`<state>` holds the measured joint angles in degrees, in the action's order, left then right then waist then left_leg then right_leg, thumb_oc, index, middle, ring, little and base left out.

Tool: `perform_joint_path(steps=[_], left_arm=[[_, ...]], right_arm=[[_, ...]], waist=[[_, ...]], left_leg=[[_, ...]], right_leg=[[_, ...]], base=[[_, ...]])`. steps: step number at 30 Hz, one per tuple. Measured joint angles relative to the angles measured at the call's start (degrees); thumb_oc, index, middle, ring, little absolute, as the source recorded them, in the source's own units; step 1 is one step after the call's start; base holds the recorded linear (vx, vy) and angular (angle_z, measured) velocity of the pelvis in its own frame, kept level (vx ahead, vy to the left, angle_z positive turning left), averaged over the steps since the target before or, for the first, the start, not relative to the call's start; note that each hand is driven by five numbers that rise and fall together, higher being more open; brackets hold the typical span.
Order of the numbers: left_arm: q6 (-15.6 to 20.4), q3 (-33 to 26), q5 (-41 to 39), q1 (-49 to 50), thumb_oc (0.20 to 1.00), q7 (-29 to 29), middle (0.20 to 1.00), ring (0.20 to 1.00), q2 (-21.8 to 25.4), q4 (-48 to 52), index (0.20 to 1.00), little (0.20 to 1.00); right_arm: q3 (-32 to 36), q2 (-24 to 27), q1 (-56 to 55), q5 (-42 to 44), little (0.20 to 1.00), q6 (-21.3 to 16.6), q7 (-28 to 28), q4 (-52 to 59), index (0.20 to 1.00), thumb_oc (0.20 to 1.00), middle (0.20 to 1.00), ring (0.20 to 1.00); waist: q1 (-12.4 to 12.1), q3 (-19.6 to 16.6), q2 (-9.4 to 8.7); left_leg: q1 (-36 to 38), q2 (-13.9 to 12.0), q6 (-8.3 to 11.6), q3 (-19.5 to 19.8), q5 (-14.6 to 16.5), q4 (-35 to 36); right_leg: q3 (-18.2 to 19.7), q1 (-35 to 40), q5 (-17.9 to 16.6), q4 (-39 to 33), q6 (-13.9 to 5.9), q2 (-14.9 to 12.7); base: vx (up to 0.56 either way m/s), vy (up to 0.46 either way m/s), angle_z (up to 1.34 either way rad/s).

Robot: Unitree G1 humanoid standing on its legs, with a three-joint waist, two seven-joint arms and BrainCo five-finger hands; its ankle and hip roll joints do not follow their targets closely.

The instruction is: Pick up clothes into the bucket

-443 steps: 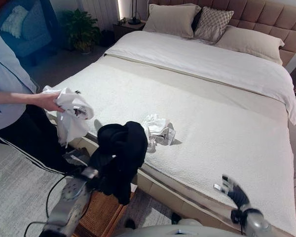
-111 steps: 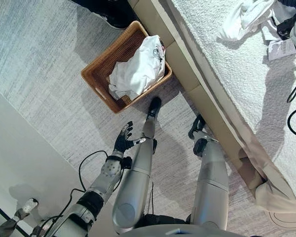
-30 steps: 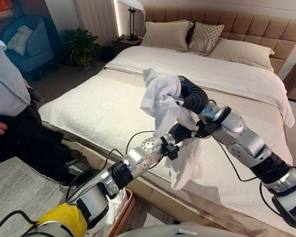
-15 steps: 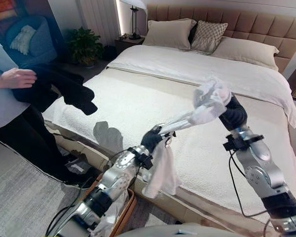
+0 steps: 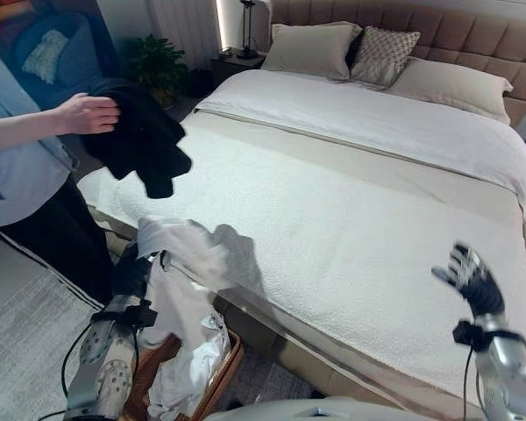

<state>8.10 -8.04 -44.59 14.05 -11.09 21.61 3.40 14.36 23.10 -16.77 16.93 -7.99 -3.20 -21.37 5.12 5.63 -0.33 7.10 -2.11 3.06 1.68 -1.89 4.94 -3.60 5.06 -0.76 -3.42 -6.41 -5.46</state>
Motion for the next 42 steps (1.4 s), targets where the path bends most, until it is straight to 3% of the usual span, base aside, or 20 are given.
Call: perform_joint_path(steps=[9, 17, 21, 23, 28, 32, 38, 42], left_arm=[[4.1, -2.3, 2.0, 0.1, 0.200, 4.3, 0.200, 0.200, -0.4, 0.4, 0.200, 0.200], [6.7, -2.7, 24.1, -0.6, 0.200, 13.4, 0.200, 0.200, 1.6, -15.4, 0.200, 0.200], [9.1, -0.7, 39.0, -7.4, 0.200, 23.4, 0.200, 0.200, 5.0, -34.6, 0.200, 0.200], [8.7, 0.4, 40.4, -9.6, 0.200, 25.0, 0.200, 0.200, 5.8, -39.9, 0.200, 0.200], [8.8, 3.8, 43.9, -15.9, 0.200, 30.4, 0.200, 0.200, 9.6, -47.3, 0.200, 0.200], [8.9, 5.1, 44.0, -19.4, 0.200, 32.4, 0.200, 0.200, 11.2, -49.6, 0.200, 0.200], [10.0, 8.7, 43.9, -30.1, 0.200, 36.4, 0.200, 0.200, 14.8, -51.8, 0.200, 0.200], [10.1, 10.0, 43.9, -32.6, 0.200, 37.3, 0.200, 0.200, 15.6, -53.5, 0.200, 0.200]], right_arm=[[-6.0, -4.7, -1.7, -4.9, 1.000, 0.5, 3.1, -24.3, 1.000, 1.000, 1.000, 1.000], [-8.8, -4.9, -1.6, -8.7, 1.000, 0.9, 3.5, -32.7, 1.000, 1.000, 1.000, 1.000], [-13.6, -4.2, -0.9, -11.8, 1.000, -0.5, 4.0, -31.5, 1.000, 1.000, 1.000, 1.000], [-14.8, -4.2, 0.2, -11.8, 1.000, -0.7, 4.1, -31.5, 1.000, 1.000, 1.000, 1.000], [-20.7, -4.4, 5.3, -12.3, 1.000, -2.6, 5.9, -29.5, 1.000, 1.000, 1.000, 1.000], [-21.9, -4.5, 7.0, -12.2, 1.000, -4.3, 7.2, -28.0, 1.000, 1.000, 1.000, 1.000], [-24.5, -2.9, 12.0, -11.8, 1.000, -6.7, 10.3, -21.4, 1.000, 1.000, 1.000, 1.000], [-25.3, -1.3, 12.6, -11.8, 1.000, -7.2, 12.1, -19.0, 1.000, 1.000, 1.000, 1.000]], waist=[[0.2, 0.2, 0.32], [0.5, 1.2, 0.61], [0.4, 2.3, 0.27], [0.5, 3.4, 0.01], [0.9, 8.9, -2.78], [1.5, 11.9, -3.54], [2.0, 22.3, -5.17], [2.4, 24.5, -6.11]], left_leg=[[-0.6, 0.0, 0.01, 0.0, 0.0, 0.0], [-1.0, -0.3, 0.28, 0.0, 0.3, 0.0], [-4.5, -0.4, 0.32, -0.3, 0.2, -1.7], [-5.8, -0.4, 0.27, -0.7, 0.2, -2.1], [-12.4, -0.2, 0.31, -2.0, -0.1, -5.1], [-14.5, -0.2, 0.45, -2.7, 0.0, -6.2], [-28.1, 0.4, 1.04, -1.4, 3.6, -20.9], [-34.9, 0.5, 1.22, -0.6, 6.2, -29.7]], right_leg=[[-0.1, -0.6, 0.1, 0.2, -0.03, -0.1], [0.2, -1.6, 0.2, 0.8, 0.11, 0.2], [0.8, -6.0, 0.5, 3.6, 0.41, 0.3], [1.2, -7.7, 0.5, 4.5, 0.45, 0.4], [3.0, -15.1, -0.1, 7.7, 0.42, 0.6], [3.4, -17.0, -0.7, 8.2, 0.41, 0.7], [3.5, -29.2, 1.7, 20.6, 1.19, 0.2], [3.8, -35.4, 4.4, 28.6, 1.79, 0.1]], base=[[0.00, 0.000, 0.00], [-0.02, 0.007, -0.02], [-0.14, 0.014, -0.05], [-0.13, -0.002, -0.13], [-0.12, 0.006, -0.15], [-0.08, 0.017, -0.07], [-0.12, 0.001, 0.05], [-0.09, -0.008, 0.02]])
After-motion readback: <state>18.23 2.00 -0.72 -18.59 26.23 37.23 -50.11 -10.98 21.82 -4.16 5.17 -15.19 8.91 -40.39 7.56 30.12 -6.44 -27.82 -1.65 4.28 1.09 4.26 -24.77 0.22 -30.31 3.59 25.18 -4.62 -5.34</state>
